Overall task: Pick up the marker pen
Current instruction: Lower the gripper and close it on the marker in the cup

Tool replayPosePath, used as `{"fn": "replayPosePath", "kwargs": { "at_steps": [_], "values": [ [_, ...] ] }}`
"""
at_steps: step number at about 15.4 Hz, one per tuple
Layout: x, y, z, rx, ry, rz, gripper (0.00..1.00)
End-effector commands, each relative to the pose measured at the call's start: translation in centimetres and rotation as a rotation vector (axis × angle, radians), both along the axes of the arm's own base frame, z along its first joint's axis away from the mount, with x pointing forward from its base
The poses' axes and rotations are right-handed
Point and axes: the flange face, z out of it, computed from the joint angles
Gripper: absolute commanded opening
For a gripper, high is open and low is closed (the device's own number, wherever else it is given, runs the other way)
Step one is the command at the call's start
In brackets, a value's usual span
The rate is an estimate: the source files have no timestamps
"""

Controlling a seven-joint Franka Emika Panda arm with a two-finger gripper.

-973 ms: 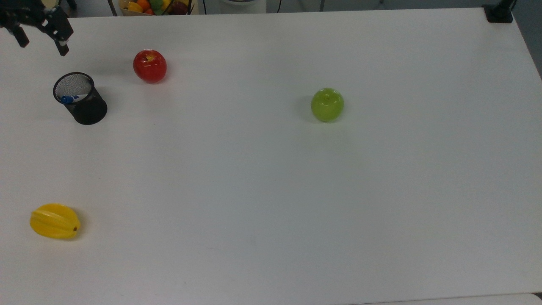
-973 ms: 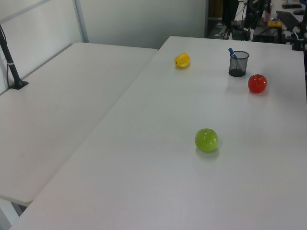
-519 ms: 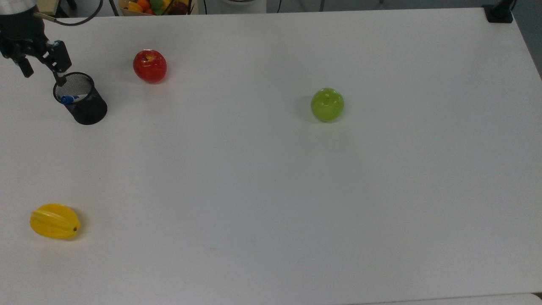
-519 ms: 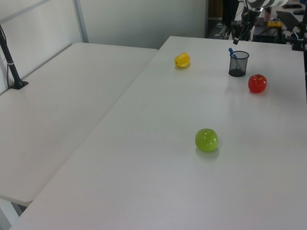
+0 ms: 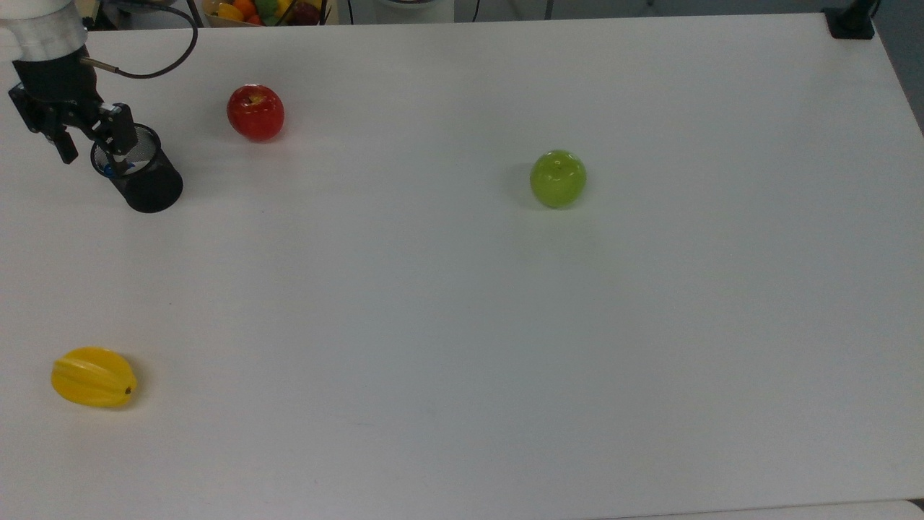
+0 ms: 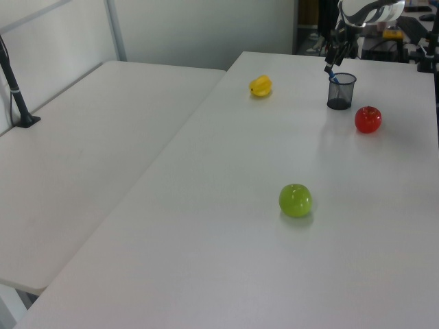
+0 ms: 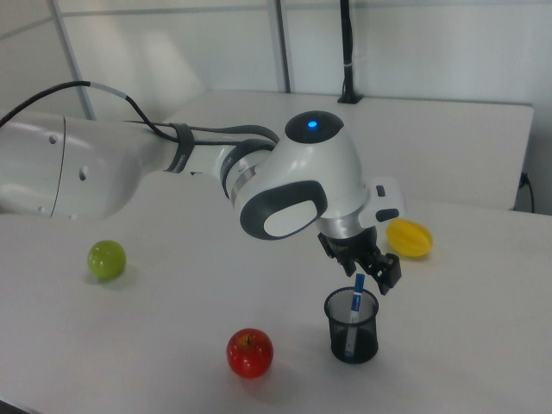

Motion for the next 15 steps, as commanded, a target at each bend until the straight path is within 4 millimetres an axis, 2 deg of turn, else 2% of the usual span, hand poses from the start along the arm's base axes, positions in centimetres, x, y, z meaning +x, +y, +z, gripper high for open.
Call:
{"fn": "replayPosePath", "kwargs": {
  "at_steps": [1, 3, 9, 15],
  "values": [
    [0.67, 0.95, -0.12, -0.005, -0.019, 0.025, 0.74],
    [0.88, 1.41, -0.3, -0.004, -0.016, 0.032, 0.71],
    [0.4, 0.98, -0.15, -0.005, -0.006, 0.063, 0.33],
    [0.15, 0.73, 0.1, -0.003, -0.007, 0.059, 0.16]
  ]
}}
